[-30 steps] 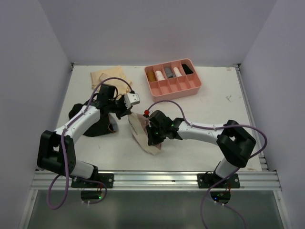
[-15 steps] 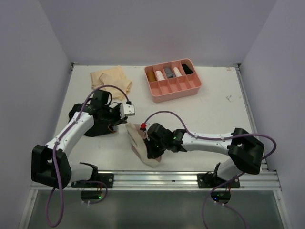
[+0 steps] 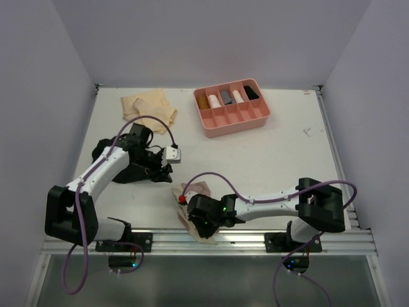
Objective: Roll the underwear
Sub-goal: Flatten the underwear
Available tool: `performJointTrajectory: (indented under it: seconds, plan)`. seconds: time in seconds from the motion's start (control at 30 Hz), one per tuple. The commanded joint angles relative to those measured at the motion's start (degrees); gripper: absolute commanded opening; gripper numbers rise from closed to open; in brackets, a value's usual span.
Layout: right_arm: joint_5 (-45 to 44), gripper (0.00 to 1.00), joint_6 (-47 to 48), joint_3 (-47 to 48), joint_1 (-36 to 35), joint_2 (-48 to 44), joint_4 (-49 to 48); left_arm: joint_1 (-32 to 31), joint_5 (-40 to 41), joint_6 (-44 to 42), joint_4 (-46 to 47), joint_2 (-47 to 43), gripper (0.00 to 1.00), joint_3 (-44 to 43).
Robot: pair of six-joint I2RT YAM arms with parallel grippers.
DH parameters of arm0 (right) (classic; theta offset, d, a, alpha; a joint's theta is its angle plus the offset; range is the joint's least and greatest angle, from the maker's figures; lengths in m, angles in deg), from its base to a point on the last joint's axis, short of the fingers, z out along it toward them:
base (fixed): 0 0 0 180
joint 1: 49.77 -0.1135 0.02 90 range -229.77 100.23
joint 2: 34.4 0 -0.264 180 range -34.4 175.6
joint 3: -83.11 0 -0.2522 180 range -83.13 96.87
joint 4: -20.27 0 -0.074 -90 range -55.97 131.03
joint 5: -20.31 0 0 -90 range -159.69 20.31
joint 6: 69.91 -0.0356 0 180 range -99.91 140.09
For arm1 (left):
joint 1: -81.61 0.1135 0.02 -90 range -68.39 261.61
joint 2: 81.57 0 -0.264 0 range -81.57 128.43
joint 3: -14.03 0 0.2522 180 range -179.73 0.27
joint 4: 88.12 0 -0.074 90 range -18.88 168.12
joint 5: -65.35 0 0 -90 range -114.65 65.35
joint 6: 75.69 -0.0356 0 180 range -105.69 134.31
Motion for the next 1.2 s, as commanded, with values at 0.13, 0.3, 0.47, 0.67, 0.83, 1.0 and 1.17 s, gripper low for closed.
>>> performJointTrajectory:
  seconds: [0.13,0.3,0.47,0.67,0.83,1.0,1.17]
  plan:
    - [-3.7,0.0,-1.2,0.3,-0.5,-3.0,1.0,-11.7,3.1,15.5,12.2,2.6,0.47,-1.5]
    - [-5.9,0.0,-1.5,-1.2,-0.9,-6.7,1.3,-13.5,3.2,21.8,14.6,9.9,0.48,-4.2]
    - [-6.6,0.0,-0.9,-2.5,-1.4,-9.5,1.2,-14.7,1.7,22.4,14.7,14.0,0.51,-4.2]
    - [-7.9,0.0,-0.7,-3.5,-1.4,-10.5,1.3,-17.6,1.5,23.0,15.7,15.9,0.52,-1.9]
    - [-9.9,0.0,-0.9,-4.1,-1.4,-11.0,1.8,-18.3,4.5,24.6,17.9,17.6,0.41,-0.4]
    - [-13.1,0.0,-1.4,-4.7,-1.4,-13.8,4.7,-18.2,7.6,25.9,19.2,18.6,0.0,-2.0]
    - [-19.0,0.0,0.0,-3.8,0.9,-18.1,8.8,-12.7,6.5,31.0,22.8,17.8,0.0,-7.9]
